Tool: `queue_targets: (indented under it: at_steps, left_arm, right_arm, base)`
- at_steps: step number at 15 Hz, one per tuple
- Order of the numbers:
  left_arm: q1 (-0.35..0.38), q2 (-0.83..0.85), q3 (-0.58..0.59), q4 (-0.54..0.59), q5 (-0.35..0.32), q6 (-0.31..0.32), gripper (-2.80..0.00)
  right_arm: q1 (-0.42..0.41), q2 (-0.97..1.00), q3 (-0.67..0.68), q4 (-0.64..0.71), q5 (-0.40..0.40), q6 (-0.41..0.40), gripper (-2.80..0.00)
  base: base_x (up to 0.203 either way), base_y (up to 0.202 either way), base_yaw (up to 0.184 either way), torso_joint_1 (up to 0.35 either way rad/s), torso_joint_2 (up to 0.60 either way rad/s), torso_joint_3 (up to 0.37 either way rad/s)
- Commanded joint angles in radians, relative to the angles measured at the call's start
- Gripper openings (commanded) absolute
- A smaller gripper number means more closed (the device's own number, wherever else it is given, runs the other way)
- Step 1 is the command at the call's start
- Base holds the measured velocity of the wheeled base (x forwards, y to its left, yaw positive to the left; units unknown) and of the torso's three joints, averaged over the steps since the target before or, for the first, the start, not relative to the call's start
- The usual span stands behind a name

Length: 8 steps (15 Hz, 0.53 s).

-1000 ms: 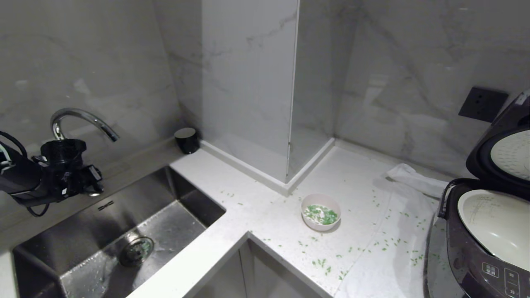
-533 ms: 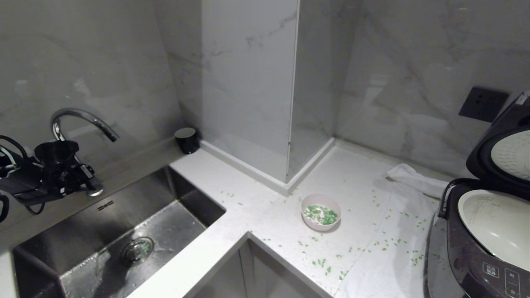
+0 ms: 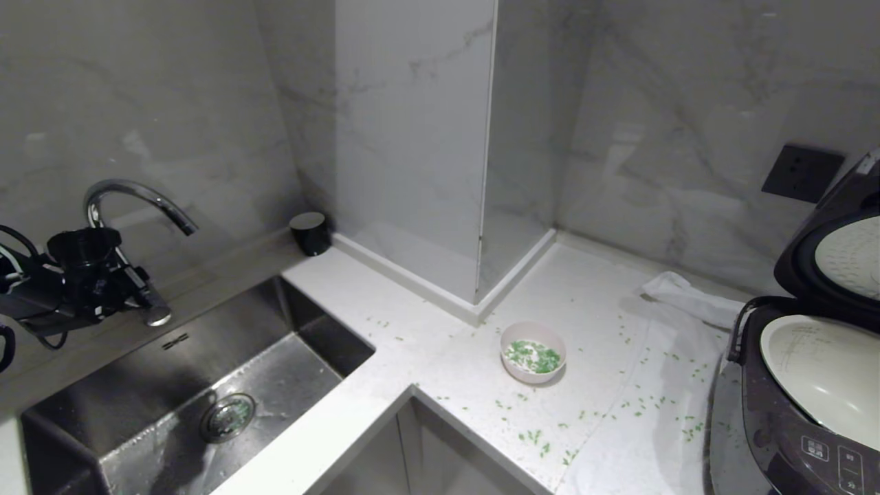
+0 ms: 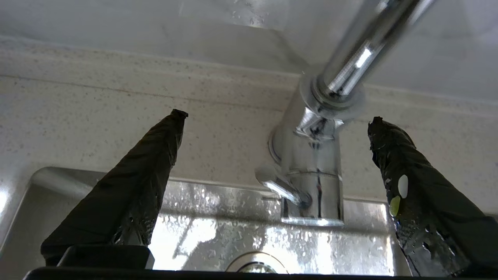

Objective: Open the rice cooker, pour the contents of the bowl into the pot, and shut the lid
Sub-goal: Turn on the tap

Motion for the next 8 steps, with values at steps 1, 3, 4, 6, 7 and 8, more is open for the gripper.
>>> queue_targets:
  at_steps: [1,3,4,6,7,8]
  left_arm:
    - [-0.001,0.014,-0.005,-0.001,0.003,-0.002,0.0]
    - [0.0,0.024,-0.004,0.001,0.003,-0.001,0.0]
    - [0.002,0.03,-0.008,0.002,0.003,0.001,0.0]
    - [0.0,0.03,-0.007,0.006,0.001,0.001,0.0]
    - [0.0,0.03,-0.008,0.006,0.001,0.001,-2.8]
    - [0.0,0.033,-0.012,0.004,0.003,0.001,-2.8]
  right_arm:
    - [0.0,0.0,0.001,0.0,0.0,0.0,-2.8]
    - [0.0,0.0,-0.001,0.0,0.0,0.0,-2.8]
    - [0.0,-0.002,0.001,0.0,0.0,0.0,-2.8]
    - [0.0,-0.001,0.0,0.0,0.0,0.0,-2.8]
    - [0.0,0.0,0.0,0.0,0.0,0.0,-2.8]
    - [0.0,0.0,0.0,0.0,0.0,0.0,-2.8]
  base:
    - [0.0,0.0,0.0,0.0,0.0,0.0]
    - [0.0,0.0,0.0,0.0,0.0,0.0]
    - [0.0,0.0,0.0,0.0,0.0,0.0]
    - [0.0,0.0,0.0,0.0,0.0,0.0]
    - [0.0,0.0,0.0,0.0,0.0,0.0]
    - [0.0,0.0,0.0,0.0,0.0,0.0]
